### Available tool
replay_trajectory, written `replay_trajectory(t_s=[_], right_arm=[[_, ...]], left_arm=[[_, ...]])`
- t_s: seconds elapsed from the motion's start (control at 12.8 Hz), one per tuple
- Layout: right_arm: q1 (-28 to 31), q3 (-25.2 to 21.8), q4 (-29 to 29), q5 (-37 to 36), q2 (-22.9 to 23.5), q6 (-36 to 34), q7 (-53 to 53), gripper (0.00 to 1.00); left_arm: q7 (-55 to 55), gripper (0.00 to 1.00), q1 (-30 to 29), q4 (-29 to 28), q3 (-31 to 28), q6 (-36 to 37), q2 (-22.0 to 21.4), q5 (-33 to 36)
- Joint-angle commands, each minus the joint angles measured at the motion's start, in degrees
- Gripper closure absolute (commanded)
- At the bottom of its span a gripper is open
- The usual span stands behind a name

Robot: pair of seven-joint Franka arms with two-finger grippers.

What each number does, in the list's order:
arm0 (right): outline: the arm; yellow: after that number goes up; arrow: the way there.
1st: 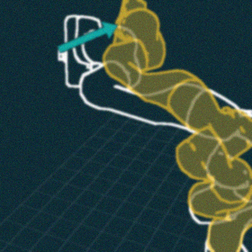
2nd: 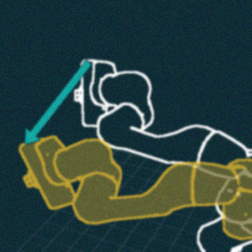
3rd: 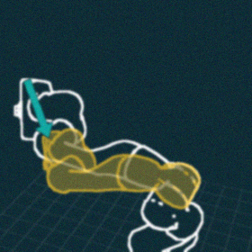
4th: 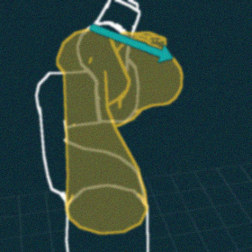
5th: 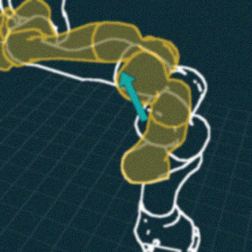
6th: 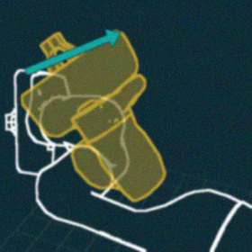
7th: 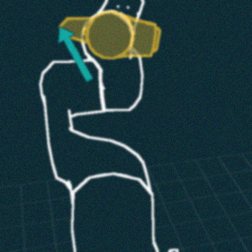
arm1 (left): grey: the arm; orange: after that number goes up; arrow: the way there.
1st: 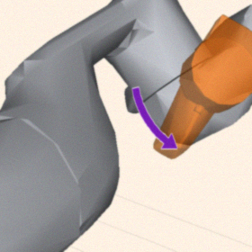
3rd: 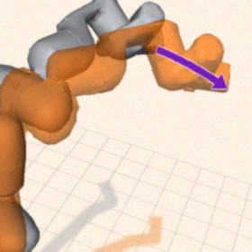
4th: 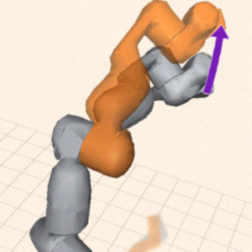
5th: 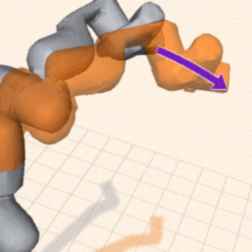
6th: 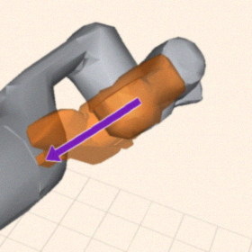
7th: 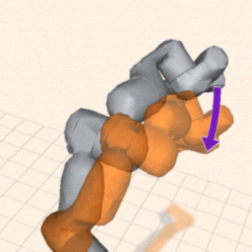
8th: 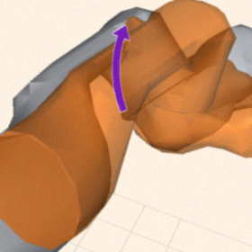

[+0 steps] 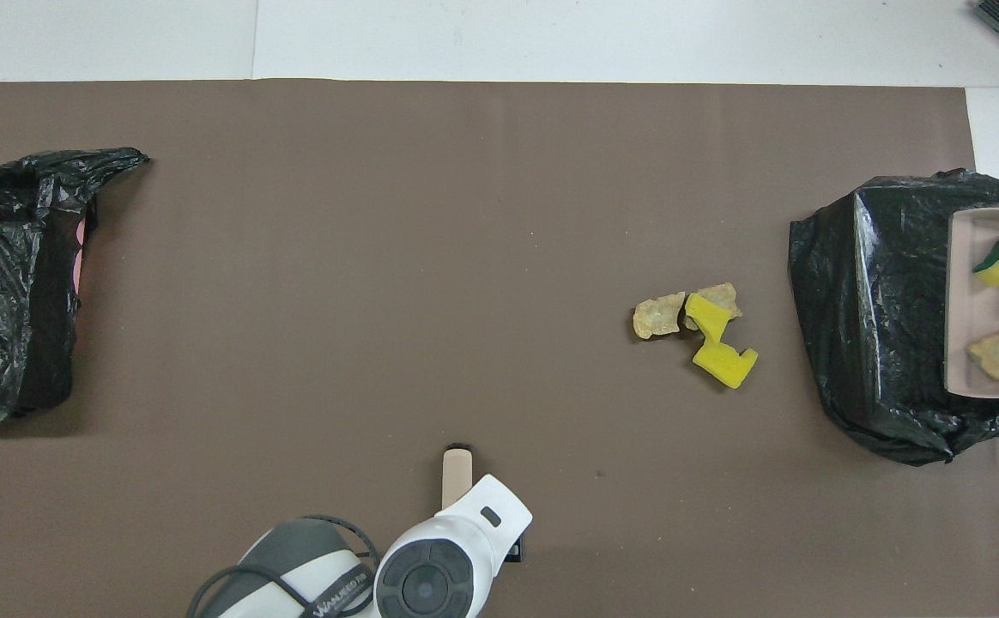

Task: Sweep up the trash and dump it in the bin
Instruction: 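Tip the dustpan with the right gripper to dump trash into the bag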

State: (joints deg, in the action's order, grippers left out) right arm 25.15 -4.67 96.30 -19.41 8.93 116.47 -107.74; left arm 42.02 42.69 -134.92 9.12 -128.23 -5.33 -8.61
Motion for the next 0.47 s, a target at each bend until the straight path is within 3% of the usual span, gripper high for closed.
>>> replay_trajectory(t_s=[0.0,0.39], right_arm=[[0.0,0.5,2.5,-6.7,-0.6,4.8,-3.8,1.00],[-1.0,1.0,4.7,-15.2,-0.2,11.8,-8.5,1.00]], left_arm=[[-4.2,0.00,-5.8,10.3,0.2,1.0,8.5,7.7],[-11.4,0.00,-18.3,24.0,0.1,1.0,17.1,20.8]])
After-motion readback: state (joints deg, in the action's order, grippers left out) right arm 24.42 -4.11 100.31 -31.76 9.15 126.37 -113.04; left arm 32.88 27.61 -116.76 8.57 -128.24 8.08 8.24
